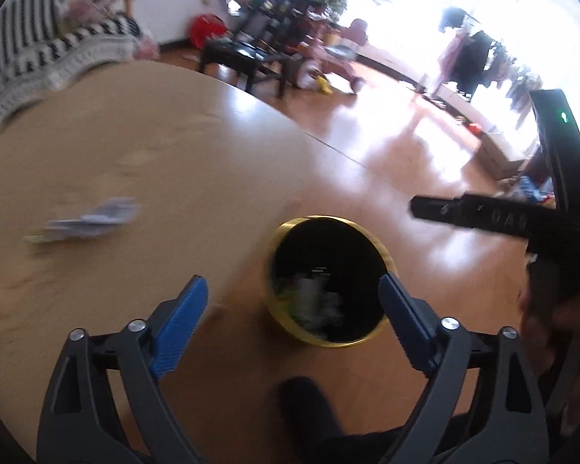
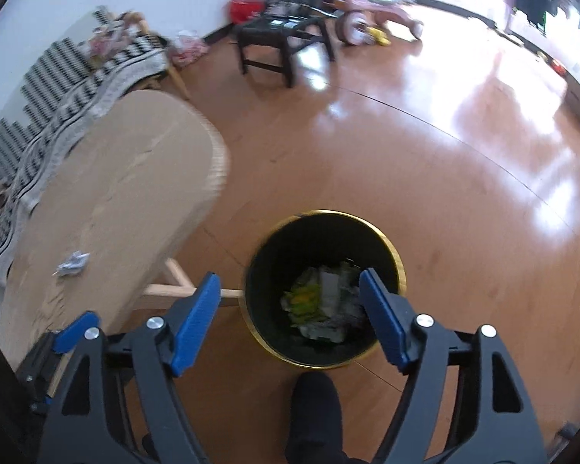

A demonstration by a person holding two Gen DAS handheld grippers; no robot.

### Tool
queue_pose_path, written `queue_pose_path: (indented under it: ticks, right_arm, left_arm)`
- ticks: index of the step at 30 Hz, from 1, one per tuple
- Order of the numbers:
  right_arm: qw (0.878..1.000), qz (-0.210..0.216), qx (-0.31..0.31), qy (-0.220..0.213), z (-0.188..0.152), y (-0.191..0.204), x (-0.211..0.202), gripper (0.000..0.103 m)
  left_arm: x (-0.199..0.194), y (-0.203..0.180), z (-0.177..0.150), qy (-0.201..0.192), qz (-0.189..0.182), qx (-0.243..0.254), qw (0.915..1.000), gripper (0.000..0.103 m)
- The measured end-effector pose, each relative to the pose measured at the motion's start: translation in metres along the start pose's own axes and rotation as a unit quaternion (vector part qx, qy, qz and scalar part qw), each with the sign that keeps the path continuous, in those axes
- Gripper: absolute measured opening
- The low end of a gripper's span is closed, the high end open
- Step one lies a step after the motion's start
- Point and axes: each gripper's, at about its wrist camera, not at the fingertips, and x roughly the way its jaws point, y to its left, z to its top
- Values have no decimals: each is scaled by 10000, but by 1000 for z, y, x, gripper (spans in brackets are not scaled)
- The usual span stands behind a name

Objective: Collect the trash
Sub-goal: 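Open both tools to drop the tray and cloth into the bin, then move both open tools back over the table toward the foil wrapper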

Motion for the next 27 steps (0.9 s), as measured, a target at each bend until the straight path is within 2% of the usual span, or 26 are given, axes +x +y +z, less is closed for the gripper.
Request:
queue_pose_path:
  ticks: [4, 8, 10, 13, 16, 22, 27]
  right_arm:
    - [9979, 468, -419, -159, -1, 42, -8, 74]
    - [9931, 739, -887, -213, -5, 91, -7, 76]
    - [9901, 823, -1101, -276, -8, 117, -8, 76]
    - [9857, 958, -1351, -316, -11, 149, -6, 76]
    - [9817, 1199, -1463, -231, -14, 174, 0, 76]
    - [9738, 1352, -1819, -194, -15, 201, 11, 76]
    - [9671, 1384, -2119, -261, -11, 198, 18, 76]
  left_arm:
    - [-54, 55, -15, -182, 641, -4, 9978, 92]
    - [-108, 114, -38, -434, 1099, -326, 9925, 94]
    - [-129, 141, -51, -663, 1283, -644, 9874, 94]
    - [-140, 171, -61, -629, 1408, -1140, 9814, 94]
    - [-144, 190, -61, -618, 1459, -1359, 9780, 94]
    - [-141, 209, -55, -624, 1647, -1350, 9751, 94]
    - [-121, 211, -48, -574, 1593, -1088, 9795, 94]
